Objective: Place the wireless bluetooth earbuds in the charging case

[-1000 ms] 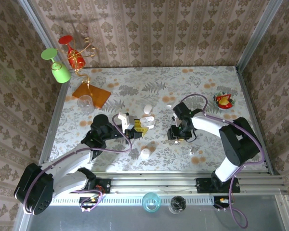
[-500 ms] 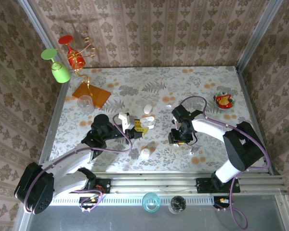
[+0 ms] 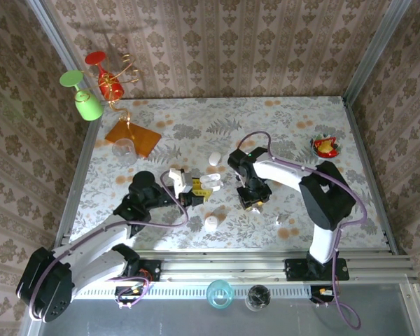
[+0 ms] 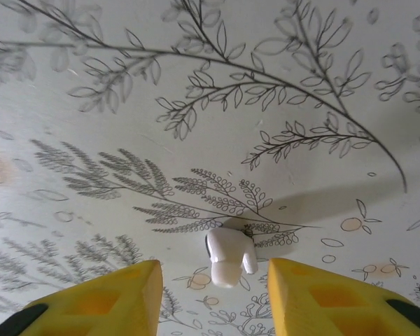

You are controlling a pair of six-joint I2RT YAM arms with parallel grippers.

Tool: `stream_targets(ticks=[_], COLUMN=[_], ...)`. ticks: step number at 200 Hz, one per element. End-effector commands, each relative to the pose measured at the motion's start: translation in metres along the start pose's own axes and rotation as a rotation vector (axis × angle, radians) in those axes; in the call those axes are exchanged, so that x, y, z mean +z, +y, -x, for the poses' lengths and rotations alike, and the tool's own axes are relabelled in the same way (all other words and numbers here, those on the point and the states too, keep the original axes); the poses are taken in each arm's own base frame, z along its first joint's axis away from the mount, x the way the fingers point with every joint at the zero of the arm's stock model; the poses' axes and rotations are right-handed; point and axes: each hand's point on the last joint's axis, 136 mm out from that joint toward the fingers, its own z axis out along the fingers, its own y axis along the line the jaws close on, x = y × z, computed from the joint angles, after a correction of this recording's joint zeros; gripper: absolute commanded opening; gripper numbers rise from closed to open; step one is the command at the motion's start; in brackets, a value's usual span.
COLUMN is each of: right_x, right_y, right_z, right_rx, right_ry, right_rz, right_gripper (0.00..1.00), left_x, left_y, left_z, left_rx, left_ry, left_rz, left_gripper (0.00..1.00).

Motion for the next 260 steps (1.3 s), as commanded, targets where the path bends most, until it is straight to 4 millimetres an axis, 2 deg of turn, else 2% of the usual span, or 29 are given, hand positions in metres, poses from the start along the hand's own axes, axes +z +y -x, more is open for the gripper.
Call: stream_targets(ticks=[1, 52, 88, 123, 145, 172, 193, 229, 245, 250, 260], right_x=[0.010, 0.023, 0.024, 0.025, 0.018, -0.005, -0.032, -0.103, -0.134, -0.152, -0.171], right_y=[-0.008, -0.008, -0.007, -0.009, -0.009, -0.004, 0.003, 0.020, 0.027, 0.029, 0.033], right_z=[-0.013, -0.006, -0.001, -0.001, 0.002, 0.012, 0.022, 0.039, 0.041, 0.037, 0.033], right_rx=[-0.046, -0.051, -0.055, -0.059, -0.049, -0.038, -0.029, -0.058, -0.076, -0.085, -0.104], right_ry=[0.105, 0.122, 0.108, 0.103, 0.070, -0.051, -0.179, -0.517, -0.650, -0.706, -0.760], right_rz=[-0.061, -0.078, -0.080, -0.090, -0.083, -0.043, 0.027, 0.191, 0.284, 0.322, 0.389], right_gripper=[0.44, 0.38, 0.37, 0.25, 0.22, 0.22, 0.22, 0.22, 0.22, 0.22, 0.22], left_x=[-0.002, -0.001, 0.000, 0.000, 0.000, 0.001, 0.003, 0.009, 0.011, 0.011, 0.011], left_y=[0.001, 0.000, 0.000, -0.001, 0.000, 0.004, 0.008, 0.011, 0.012, 0.013, 0.013], left_z=[-0.003, -0.006, -0.007, -0.006, -0.007, -0.007, -0.005, -0.001, 0.000, 0.000, 0.000], left_rx=[0.034, 0.034, 0.033, 0.034, 0.035, 0.040, 0.040, 0.029, 0.030, 0.028, 0.030], left_ry=[0.011, 0.016, 0.019, 0.016, 0.018, 0.017, 0.002, -0.004, -0.001, 0.001, 0.003], left_rz=[0.021, 0.020, 0.016, 0.011, 0.015, 0.032, 0.041, 0.022, 0.016, 0.019, 0.015], left_gripper=[0.08, 0.08, 0.08, 0.08, 0.08, 0.08, 0.09, 0.09, 0.08, 0.09, 0.09])
